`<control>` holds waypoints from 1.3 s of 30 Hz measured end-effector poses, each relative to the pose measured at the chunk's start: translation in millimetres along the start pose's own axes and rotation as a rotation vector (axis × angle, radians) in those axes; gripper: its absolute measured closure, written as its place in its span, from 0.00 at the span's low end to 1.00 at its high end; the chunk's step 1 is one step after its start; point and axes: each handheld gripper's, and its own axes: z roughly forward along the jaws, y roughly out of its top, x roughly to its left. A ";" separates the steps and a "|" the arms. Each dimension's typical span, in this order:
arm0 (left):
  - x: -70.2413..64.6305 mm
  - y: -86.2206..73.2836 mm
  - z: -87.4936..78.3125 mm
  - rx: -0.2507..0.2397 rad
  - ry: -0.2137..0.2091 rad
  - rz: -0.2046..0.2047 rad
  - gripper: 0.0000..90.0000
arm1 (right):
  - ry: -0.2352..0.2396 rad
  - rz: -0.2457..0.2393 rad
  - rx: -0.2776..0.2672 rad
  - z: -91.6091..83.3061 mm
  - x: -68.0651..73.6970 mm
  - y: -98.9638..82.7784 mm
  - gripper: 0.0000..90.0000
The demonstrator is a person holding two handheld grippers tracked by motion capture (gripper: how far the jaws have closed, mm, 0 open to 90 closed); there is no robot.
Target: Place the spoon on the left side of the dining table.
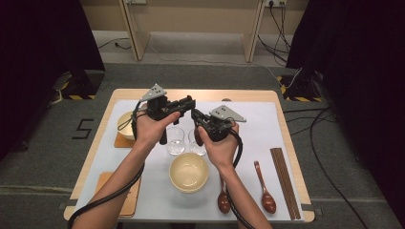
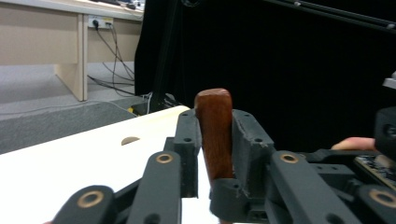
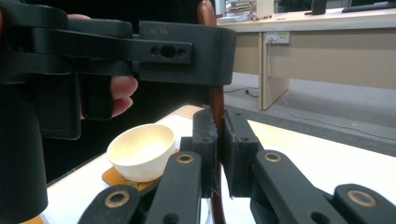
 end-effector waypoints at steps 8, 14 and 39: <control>-4.8 10.1 -8.9 -0.032 0.039 0.066 0.83 | -0.008 -0.041 0.006 -5.0 5.5 6.3 0.81; -4.1 15.0 -15.2 -0.041 0.077 0.099 0.83 | -0.016 -0.053 0.009 -8.7 7.2 5.5 0.75; 12.0 17.0 -44.6 -0.058 0.171 0.125 0.83 | -0.075 -0.056 0.038 -27.3 -12.9 -9.7 0.72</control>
